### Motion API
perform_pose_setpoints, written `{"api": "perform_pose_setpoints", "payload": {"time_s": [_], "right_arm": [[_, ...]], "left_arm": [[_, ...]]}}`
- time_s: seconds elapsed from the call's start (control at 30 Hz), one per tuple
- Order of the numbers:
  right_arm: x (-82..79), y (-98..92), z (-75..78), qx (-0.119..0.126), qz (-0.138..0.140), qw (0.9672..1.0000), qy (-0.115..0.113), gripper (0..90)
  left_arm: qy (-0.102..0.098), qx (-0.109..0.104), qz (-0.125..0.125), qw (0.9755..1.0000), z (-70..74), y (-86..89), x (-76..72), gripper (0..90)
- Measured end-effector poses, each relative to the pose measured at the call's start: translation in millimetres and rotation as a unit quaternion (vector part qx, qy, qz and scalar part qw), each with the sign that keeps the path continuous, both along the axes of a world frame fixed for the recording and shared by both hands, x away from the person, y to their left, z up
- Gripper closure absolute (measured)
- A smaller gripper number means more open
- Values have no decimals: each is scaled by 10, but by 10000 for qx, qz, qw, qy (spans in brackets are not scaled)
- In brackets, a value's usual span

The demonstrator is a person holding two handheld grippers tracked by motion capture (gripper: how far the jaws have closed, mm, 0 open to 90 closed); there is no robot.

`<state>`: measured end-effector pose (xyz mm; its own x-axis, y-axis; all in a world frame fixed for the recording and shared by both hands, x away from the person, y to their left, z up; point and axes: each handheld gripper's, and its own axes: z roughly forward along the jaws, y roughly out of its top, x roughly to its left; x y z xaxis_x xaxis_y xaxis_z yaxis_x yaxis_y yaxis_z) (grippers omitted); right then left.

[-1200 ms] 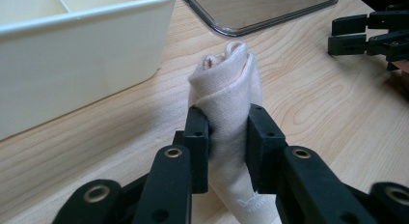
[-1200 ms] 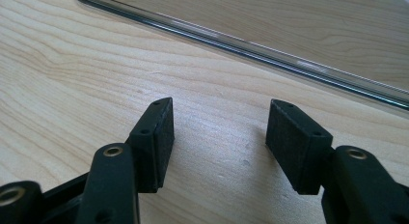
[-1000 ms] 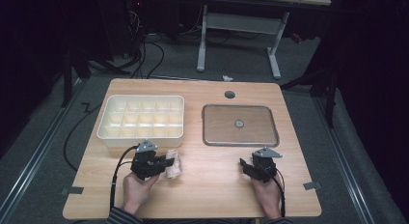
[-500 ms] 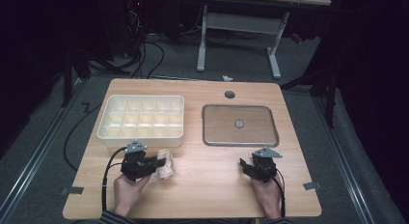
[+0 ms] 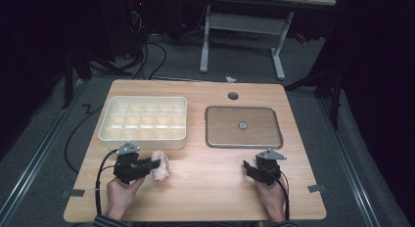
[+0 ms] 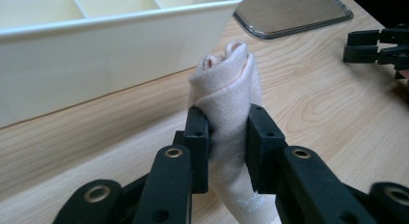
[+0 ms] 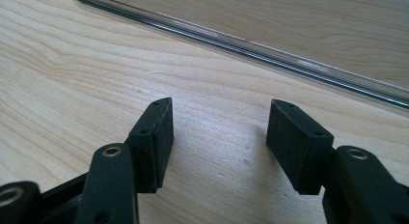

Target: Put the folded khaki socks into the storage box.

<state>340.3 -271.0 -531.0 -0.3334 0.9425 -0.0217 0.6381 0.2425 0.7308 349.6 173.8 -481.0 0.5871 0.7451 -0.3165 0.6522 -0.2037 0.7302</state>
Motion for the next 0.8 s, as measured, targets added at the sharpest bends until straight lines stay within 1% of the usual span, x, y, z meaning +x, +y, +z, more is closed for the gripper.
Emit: {"api": "perform_pose_setpoints", "payload": {"time_s": [0.23, 0.33, 0.43, 0.53, 0.7, 0.77, 0.8], "right_arm": [[0, 0, 0, 0, -5, 10000, 1, 427], [0, 1, 0, 4, -12, 10000, 4, 426], [0, 0, 0, -1, -8, 10000, 1, 426], [0, 1, 0, 1, -9, 10000, 1, 426], [0, 0, 0, 3, -9, 10000, 2, 426], [0, 1, 0, 6, -14, 10000, 3, 426], [0, 1, 0, 6, -14, 10000, 3, 426]], "left_arm": [[-34, -120, 163, 9998, 54, 151, 0, 739], [-23, -160, 172, 9997, 70, 186, 14, 739], [-14, -120, 132, 9998, 82, 196, 22, 739], [-46, -84, 118, 9999, 110, 202, 26, 739], [-104, -50, 137, 9998, 191, 237, 56, 739], [-127, -34, 152, 9998, 243, 265, 79, 739], [-127, -34, 152, 9998, 243, 265, 79, 739]]}}
